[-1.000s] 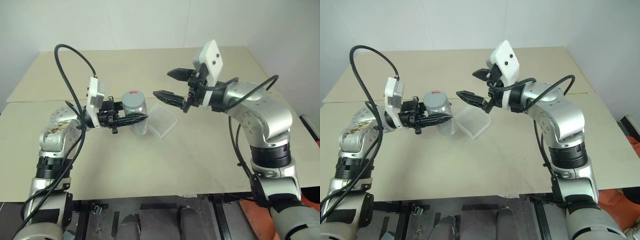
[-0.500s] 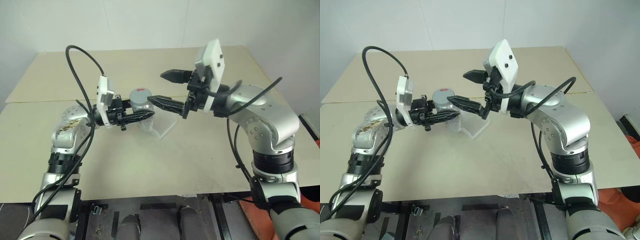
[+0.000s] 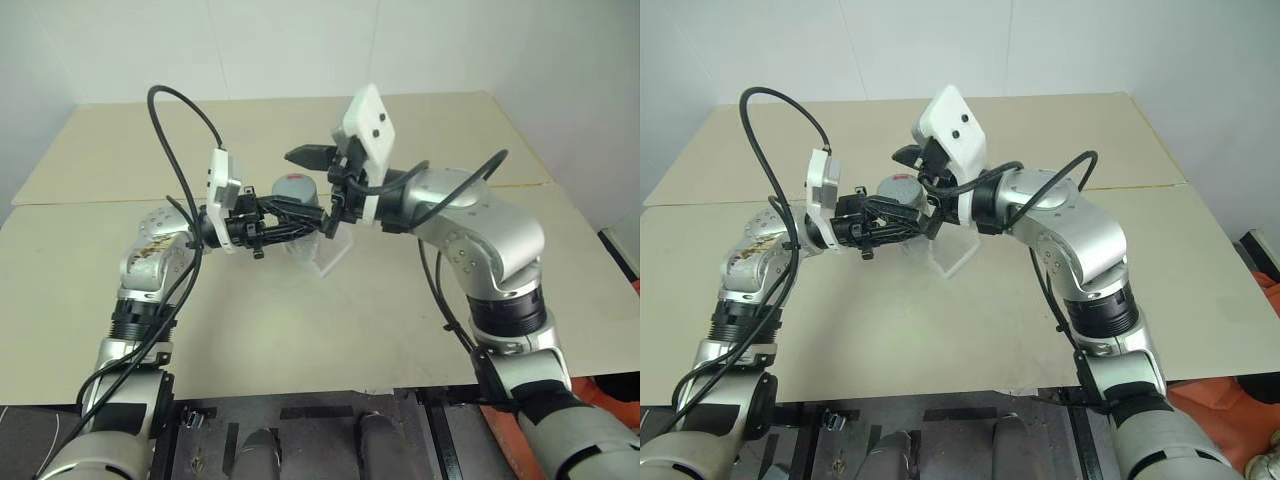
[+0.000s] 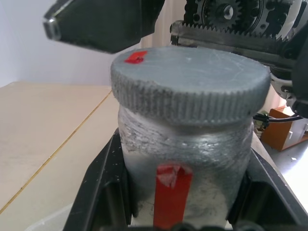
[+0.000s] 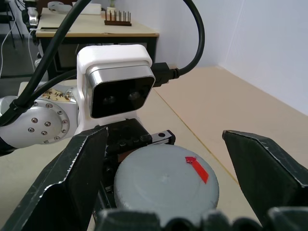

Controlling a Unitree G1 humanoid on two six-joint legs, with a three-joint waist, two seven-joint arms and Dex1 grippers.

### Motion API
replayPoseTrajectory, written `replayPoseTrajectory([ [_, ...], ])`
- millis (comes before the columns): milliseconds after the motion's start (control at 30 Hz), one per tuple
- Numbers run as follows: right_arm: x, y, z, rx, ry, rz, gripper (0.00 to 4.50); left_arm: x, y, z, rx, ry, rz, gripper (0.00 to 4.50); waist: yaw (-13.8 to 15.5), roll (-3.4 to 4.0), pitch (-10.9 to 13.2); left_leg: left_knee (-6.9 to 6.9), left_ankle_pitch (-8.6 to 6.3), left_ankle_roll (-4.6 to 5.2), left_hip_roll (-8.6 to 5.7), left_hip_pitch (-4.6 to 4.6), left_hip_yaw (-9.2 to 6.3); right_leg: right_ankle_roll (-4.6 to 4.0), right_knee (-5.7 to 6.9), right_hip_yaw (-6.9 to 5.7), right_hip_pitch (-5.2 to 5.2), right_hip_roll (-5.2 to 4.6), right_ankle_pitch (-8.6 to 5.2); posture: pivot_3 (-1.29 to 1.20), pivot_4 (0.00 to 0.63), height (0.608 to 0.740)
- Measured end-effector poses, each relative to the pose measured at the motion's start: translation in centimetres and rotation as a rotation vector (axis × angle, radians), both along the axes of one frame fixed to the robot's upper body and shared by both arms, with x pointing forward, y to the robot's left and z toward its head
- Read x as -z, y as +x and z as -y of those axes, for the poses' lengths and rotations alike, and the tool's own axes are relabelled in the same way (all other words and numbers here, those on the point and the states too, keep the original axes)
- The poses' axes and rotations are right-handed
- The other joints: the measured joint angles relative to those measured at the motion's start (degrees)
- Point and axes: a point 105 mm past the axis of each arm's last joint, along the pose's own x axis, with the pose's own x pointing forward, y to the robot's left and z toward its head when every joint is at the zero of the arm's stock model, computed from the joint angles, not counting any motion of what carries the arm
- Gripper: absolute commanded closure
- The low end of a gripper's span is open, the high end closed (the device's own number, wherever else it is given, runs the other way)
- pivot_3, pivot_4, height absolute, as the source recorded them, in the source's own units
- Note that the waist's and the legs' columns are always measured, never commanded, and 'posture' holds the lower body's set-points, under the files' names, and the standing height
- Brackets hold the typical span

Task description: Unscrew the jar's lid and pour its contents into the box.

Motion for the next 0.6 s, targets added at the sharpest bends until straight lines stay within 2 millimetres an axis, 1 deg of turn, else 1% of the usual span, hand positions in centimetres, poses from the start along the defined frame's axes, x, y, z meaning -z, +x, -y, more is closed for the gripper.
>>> replayPoseTrajectory([
  [333, 0.4, 0.4, -0.1, 0.01, -0.006, -0.011, 0.06, -0.1, -0.2, -0.6, 0.007, 0.024, 0.002, 2.55, 0.0, 0.0, 0.0, 0.0, 0.0, 0.0, 0.0, -0.01, 0.0, 0.0, 0.0, 0.0, 0.0, 0.0, 0.0, 0.0, 0.15, 0.74],
  [600, 0.6, 0.3, 0.4, -0.003, -0.025, -0.015, 0.06, -0.1, -0.4, -1.5, 0.005, 0.047, -0.022, 2.55, 0.0, 0.0, 0.0, 0.0, 0.0, 0.01, 0.0, 0.0, 0.0, 0.0, 0.0, 0.0, 0.0, 0.0, 0.0, 0.0, 0.15, 0.74],
])
